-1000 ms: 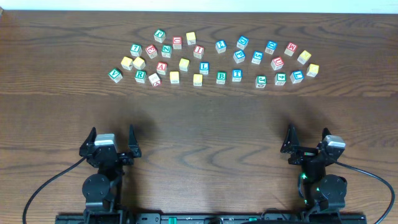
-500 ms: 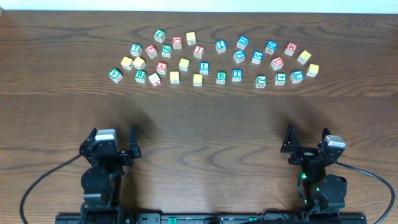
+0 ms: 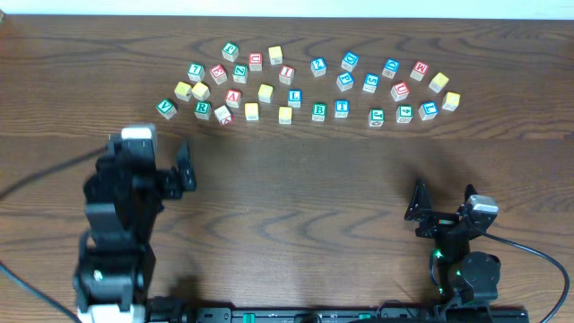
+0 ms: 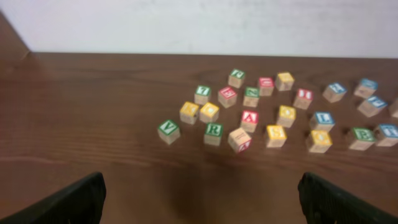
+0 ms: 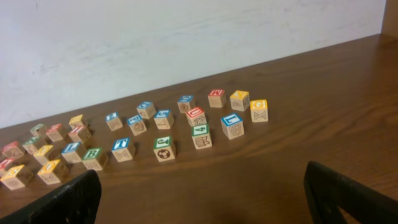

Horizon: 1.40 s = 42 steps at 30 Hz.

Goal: Spell out ROBOT
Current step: 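Reach the left gripper forward over the green-lettered R block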

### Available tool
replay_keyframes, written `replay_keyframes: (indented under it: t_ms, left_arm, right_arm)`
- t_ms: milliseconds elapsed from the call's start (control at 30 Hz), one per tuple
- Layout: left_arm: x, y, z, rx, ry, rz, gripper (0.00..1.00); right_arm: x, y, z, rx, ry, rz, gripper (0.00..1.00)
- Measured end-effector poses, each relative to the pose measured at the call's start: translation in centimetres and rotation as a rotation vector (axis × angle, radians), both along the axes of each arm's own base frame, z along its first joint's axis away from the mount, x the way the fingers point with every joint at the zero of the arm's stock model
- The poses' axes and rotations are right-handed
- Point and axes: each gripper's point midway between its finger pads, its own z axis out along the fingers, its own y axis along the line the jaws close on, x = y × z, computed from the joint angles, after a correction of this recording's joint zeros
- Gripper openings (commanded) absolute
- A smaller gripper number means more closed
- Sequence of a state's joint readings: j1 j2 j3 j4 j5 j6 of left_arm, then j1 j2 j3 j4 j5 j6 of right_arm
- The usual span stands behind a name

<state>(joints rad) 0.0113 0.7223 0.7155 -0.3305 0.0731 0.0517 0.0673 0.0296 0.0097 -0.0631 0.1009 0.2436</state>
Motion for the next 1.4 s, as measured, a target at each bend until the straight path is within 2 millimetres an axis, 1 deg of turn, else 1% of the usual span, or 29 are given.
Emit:
replay_keyframes:
  t_ms: [100, 233, 333, 467, 567, 633, 700, 800, 933, 1033, 1233, 1333, 1400]
  left_arm:
    - [1.3, -0.6, 1.5, -0.018, 0.07, -0.029, 0.98]
    - [3.2, -1.1, 2.9, -0.038, 0.197, -0.055, 0.98]
    - [4.6, -1.3, 3.2, -0.052, 0.309, -0.066, 0.97]
    - [6.2, -1.4, 3.1, -0.064, 0.455, -0.066, 0.98]
    - [7.0, -1.4, 2.5, -0.069, 0.56, -0.063, 0.97]
    - [7.8, -1.4, 2.1, -0.073, 0.588, -0.061, 0.97]
    - [8.5, -1.4, 1.2, -0.076, 0.613, -0.061, 0.98]
    - [8.7, -1.4, -0.3, -0.078, 0.664, -0.059, 0.98]
    - [9.1, -1.4, -1.6, -0.079, 0.703, -0.058, 0.98]
    - [9.7, -1.4, -2.3, -0.08, 0.708, -0.058, 0.98]
    - [12.0, -1.4, -3.7, -0.079, 0.692, -0.059, 0.98]
    - [13.2, -1.4, -4.0, -0.077, 0.667, -0.06, 0.98]
    - [14.1, -1.4, -3.8, -0.07, 0.633, -0.066, 0.98]
  right_arm:
    - [0.0, 0.0, 0.0, 0.0, 0.0, 0.0, 0.99]
    - [0.0, 0.0, 0.0, 0.0, 0.001, 0.0, 0.99]
    - [0.0, 0.0, 0.0, 0.0, 0.0, 0.0, 0.99]
    - [0.0, 0.0, 0.0, 0.0, 0.001, 0.0, 0.99]
    - [0.0, 0.0, 0.0, 0.0, 0.0, 0.0, 0.99]
    - [0.0, 0.0, 0.0, 0.0, 0.0, 0.0, 0.99]
    - [0.0, 0.0, 0.0, 0.0, 0.0, 0.0, 0.99]
    - [0.0, 0.0, 0.0, 0.0, 0.0, 0.0, 0.99]
    - [0.0, 0.0, 0.0, 0.0, 0.0, 0.0, 0.99]
    - [0.0, 0.0, 0.0, 0.0, 0.0, 0.0, 0.99]
    - [0.0, 0.0, 0.0, 0.0, 0.0, 0.0, 0.99]
    - [0.0, 0.0, 0.0, 0.0, 0.0, 0.0, 0.99]
    - [0.0, 0.0, 0.0, 0.0, 0.0, 0.0, 0.99]
